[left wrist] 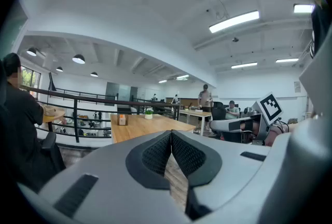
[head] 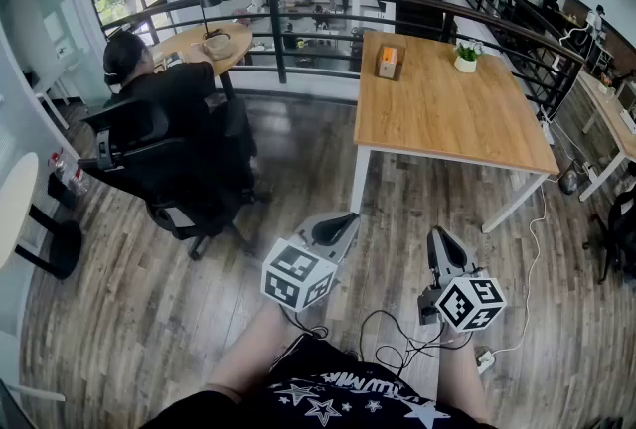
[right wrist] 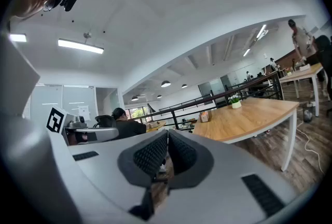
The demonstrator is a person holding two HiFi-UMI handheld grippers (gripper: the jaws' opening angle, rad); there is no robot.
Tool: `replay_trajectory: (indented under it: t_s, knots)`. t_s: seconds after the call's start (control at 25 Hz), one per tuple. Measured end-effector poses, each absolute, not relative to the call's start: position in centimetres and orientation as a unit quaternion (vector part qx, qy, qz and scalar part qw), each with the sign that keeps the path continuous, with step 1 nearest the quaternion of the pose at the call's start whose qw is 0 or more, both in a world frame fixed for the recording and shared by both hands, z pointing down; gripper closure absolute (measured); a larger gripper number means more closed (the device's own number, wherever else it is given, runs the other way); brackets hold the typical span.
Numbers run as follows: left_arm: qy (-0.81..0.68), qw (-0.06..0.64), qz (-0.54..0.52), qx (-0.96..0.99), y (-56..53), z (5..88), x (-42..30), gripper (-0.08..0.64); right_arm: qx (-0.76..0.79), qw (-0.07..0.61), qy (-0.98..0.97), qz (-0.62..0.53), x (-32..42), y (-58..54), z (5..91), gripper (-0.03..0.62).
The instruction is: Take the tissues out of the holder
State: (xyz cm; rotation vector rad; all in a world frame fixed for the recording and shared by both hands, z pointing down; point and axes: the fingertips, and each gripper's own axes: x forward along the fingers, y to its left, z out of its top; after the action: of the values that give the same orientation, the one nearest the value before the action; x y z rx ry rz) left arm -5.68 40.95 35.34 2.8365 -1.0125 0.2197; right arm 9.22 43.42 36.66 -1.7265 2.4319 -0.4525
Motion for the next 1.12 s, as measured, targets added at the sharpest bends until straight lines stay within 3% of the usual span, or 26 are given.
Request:
replay_trajectory:
  t_s: [0.8, 1.12]
  knots:
    - [-0.367, 0.072, 0.085, 0.923, 42.6, 36.1, -5.6, 0.545, -0.539, 0.038, 0.825, -0.167, 9.8, 43.6, 38.2, 0.572]
    - [-0.382, 0.094, 0.095, 0.914, 45.8, 38.7, -6.4, 0.546, -0.509, 0.088, 0.833, -0.197, 8.8, 46.1, 39.6, 0.572]
